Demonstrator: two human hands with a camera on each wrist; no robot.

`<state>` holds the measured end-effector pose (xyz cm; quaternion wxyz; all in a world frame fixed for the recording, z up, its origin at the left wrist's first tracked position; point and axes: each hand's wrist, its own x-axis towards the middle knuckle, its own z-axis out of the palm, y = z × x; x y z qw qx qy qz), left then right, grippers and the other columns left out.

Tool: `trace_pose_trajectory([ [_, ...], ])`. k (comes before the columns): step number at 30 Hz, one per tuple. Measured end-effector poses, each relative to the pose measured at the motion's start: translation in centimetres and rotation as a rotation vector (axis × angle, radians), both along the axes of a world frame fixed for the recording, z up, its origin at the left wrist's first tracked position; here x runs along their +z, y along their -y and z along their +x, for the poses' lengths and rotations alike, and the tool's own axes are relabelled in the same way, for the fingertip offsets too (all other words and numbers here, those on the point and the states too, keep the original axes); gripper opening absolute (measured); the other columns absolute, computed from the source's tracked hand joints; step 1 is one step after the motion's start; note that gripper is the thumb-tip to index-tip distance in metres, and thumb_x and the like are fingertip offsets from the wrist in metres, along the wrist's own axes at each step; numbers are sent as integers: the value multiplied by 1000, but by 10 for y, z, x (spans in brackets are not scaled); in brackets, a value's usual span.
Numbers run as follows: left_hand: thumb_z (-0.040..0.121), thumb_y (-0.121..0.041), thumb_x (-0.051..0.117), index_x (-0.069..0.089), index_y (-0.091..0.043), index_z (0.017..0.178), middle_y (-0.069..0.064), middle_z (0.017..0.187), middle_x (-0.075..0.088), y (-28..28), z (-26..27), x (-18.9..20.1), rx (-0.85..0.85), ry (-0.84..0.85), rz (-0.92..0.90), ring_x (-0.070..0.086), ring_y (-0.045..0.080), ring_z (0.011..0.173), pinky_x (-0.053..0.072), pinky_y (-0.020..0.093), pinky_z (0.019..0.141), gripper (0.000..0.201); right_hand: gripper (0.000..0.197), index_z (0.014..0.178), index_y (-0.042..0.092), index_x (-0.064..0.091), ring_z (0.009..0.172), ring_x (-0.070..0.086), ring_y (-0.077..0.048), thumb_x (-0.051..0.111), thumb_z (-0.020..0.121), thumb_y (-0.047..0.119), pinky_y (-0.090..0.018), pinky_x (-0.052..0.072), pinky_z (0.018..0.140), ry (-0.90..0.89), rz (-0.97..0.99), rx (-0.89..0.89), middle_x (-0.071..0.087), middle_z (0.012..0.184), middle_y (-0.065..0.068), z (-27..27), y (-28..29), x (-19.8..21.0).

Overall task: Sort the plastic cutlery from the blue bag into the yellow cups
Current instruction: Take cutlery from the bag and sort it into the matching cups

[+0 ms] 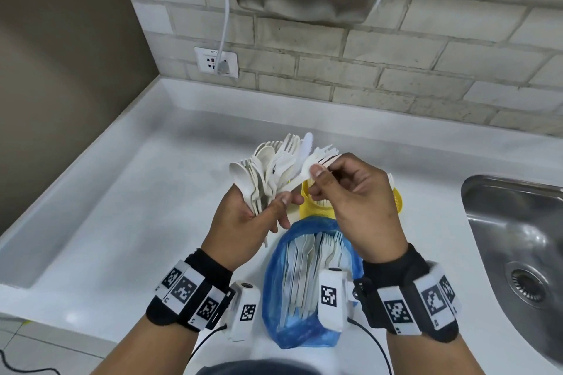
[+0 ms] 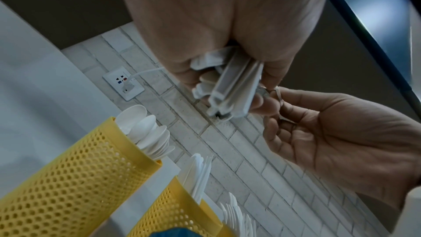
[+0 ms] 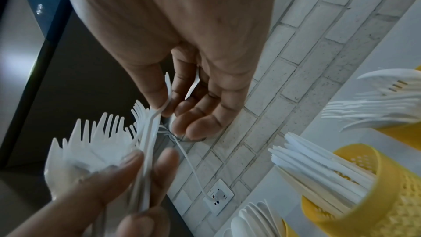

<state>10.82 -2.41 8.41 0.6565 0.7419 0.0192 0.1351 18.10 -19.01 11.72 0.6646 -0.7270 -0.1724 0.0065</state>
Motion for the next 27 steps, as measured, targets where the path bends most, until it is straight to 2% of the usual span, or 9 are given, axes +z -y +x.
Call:
trace_pose_trajectory([
  [5, 99, -17, 59, 63, -11, 105, 7, 89, 75, 2, 2, -5, 1, 8, -54, 55, 20, 55, 49, 32, 54, 9, 17, 87, 3, 63, 69, 69, -23, 62, 102, 11, -42, 59, 76, -143, 187, -11, 69, 68, -9, 2, 5, 6],
  [10, 102, -8, 59, 66, -18, 105, 7, 88, 75, 3, 2, -5, -23, 18, -45, 53, 20, 54, 48, 32, 55, 13, 17, 93, 6, 57, 71, 66, -25, 49, 107, 9, -41, 59, 72, -268, 448, -73, 64, 78, -10, 6, 12, 18],
  [13, 102, -11, 59, 67, -27, 107, 6, 89, 75, 3, 1, -5, -36, 16, -39, 52, 22, 56, 48, 33, 56, 18, 17, 96, 10, 52, 76, 68, -37, 42, 109, 13, -47, 60, 73, -313, 605, -96, 67, 84, -19, 8, 23, 28],
  [15, 102, -11, 59, 66, -27, 109, 6, 90, 75, 3, 1, -5, -38, 8, -31, 52, 22, 56, 48, 34, 57, 19, 14, 100, 11, 47, 68, 66, -37, 38, 110, 17, -48, 59, 68, -279, 645, -94, 66, 84, -21, 7, 29, 36],
  [18, 103, -9, 58, 64, -21, 109, 6, 90, 75, 4, 1, -5, -37, -2, -21, 52, 21, 56, 48, 35, 57, 15, 15, 98, 18, 42, 47, 48, -25, 36, 111, 20, -34, 40, 48, -180, 563, -107, 59, 75, -15, 4, 32, 46],
  [20, 102, -9, 59, 64, -20, 108, 6, 90, 75, 6, 2, -4, -39, -3, -12, 52, 20, 56, 50, 37, 58, 13, 15, 94, 21, 42, 47, 30, -19, 42, 109, 22, -33, 21, 50, -132, 477, -84, 45, 68, -9, 0, 28, 48],
  [21, 102, -10, 59, 64, -21, 108, 6, 90, 75, 7, 2, -3, -42, 1, -13, 52, 20, 56, 50, 37, 58, 13, 14, 93, 21, 45, 49, 25, -19, 48, 106, 22, -33, 18, 51, -112, 415, -67, 38, 66, -8, -3, 24, 48],
  [25, 102, -9, 60, 64, -20, 109, 6, 90, 76, 8, 4, -1, -49, 5, 17, 53, 20, 56, 52, 37, 58, 14, 9, 88, 13, 65, 51, 41, -14, 67, 96, 12, -26, 36, 53, 36, 37, -92, 47, 57, -9, -12, 8, 38],
  [27, 101, -9, 61, 64, -18, 111, 6, 90, 76, 8, 3, -1, -47, 4, 38, 55, 20, 56, 52, 34, 59, 13, 8, 87, 17, 70, 48, 39, -11, 71, 93, 14, -25, 36, 52, 85, -57, -109, 45, 50, 1, -15, 1, 31],
])
